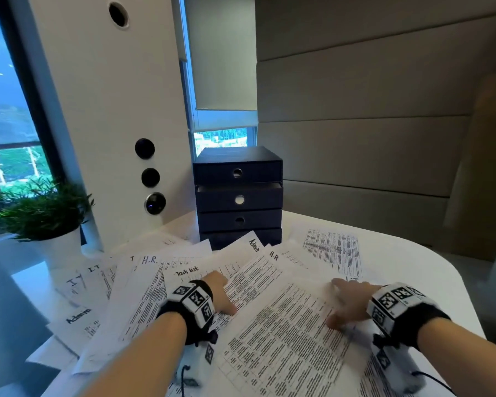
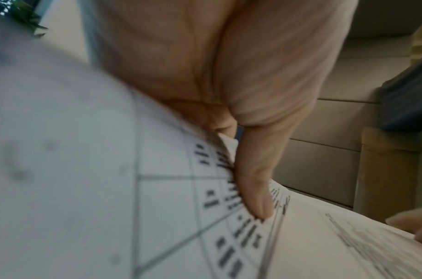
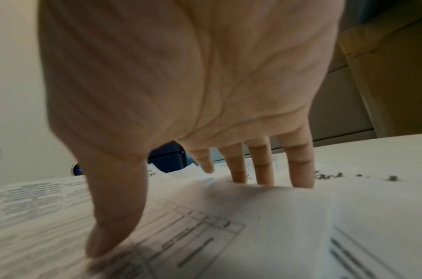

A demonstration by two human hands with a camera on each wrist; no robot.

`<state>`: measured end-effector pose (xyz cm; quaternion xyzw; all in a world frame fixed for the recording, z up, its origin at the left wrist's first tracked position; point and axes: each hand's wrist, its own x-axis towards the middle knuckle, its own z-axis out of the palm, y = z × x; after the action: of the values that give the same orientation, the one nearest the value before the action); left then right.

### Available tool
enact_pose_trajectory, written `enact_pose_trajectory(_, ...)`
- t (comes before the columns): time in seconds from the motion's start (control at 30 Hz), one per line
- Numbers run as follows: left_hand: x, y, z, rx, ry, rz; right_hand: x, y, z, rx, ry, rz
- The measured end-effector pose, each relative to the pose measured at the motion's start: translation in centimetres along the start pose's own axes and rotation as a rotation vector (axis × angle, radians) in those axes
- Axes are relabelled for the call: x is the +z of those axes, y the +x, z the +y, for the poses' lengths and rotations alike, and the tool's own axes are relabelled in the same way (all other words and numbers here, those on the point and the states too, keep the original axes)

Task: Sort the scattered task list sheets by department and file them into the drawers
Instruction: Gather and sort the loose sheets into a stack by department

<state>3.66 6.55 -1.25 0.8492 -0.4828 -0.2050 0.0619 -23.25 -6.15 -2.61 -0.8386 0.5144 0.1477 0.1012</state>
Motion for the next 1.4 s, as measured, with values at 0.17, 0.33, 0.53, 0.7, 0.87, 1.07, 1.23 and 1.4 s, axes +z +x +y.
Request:
enact_pose_trajectory(0.17,-1.2,0.9,-1.1,0.046,-0.051,0.087,-2.4,1.4,0.8,0.039,0.297,0.036)
enact_pose_trajectory(0.33,-2.1,1.4,-2.0,0.028,-0.107,-0.006,-3.5,4.5,0.1,0.015,0.284,-0.006)
enact_pose_trajectory(0.53,-1.0,2.3,-1.1,0.067,-0.158,-0.062,-2.3,6.8,-0.9,-0.006,0.222,0.041)
enact_pose_trajectory(0.7,-1.7,3.3,-2.6,0.097,-0.237,-0.057,-3.0,6.9,0.0,-0.025,0.217,0.119)
enact_pose_trajectory(0.87,-2.4,3.3,-3.3,0.138,-0.302,0.004,-2.8,6.0,-1.4,-0.134,0.273,0.194)
enact_pose_trajectory(1.07,-2.7,3.3,-4.3,0.086,-0.276,0.014,-3.6,4.3,-5.4,-0.471,-0.177,0.395)
enact_pose_trajectory(1.23,-2.9,3.2,-5.3,0.030,-0.298,0.000,-3.8,4.6,-9.5,-0.672,-0.303,0.202)
enact_pose_trajectory(1.4,-2.9,2.9,-5.7,0.044,-0.293,-0.025,-4.1,6.4,-12.2,-0.558,-0.348,0.009)
